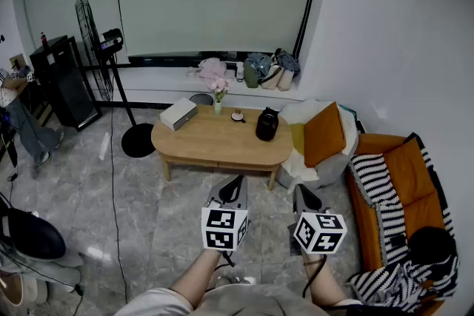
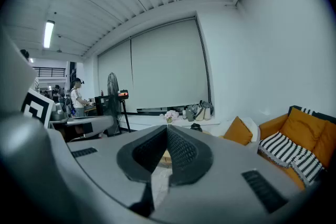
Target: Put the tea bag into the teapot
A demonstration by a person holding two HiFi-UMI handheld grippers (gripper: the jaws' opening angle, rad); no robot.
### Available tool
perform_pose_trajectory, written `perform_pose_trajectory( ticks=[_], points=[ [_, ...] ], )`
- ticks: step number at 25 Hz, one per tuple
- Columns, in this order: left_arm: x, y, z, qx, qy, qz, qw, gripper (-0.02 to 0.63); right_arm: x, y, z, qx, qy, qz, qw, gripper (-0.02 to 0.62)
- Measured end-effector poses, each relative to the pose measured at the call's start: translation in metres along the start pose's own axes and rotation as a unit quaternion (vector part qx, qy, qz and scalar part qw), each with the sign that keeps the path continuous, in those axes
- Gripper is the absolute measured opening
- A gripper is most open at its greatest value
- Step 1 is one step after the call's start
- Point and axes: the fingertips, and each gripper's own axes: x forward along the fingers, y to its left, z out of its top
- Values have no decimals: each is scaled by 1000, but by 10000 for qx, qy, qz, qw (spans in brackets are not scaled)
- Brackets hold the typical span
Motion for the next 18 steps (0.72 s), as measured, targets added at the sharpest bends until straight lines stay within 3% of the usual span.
perform_pose_trajectory(
  ticks=[18],
  points=[
    [-4,16,-8,57,90,-81,9999,17,8,12,-10,391,52,-24,9992,34]
  ],
)
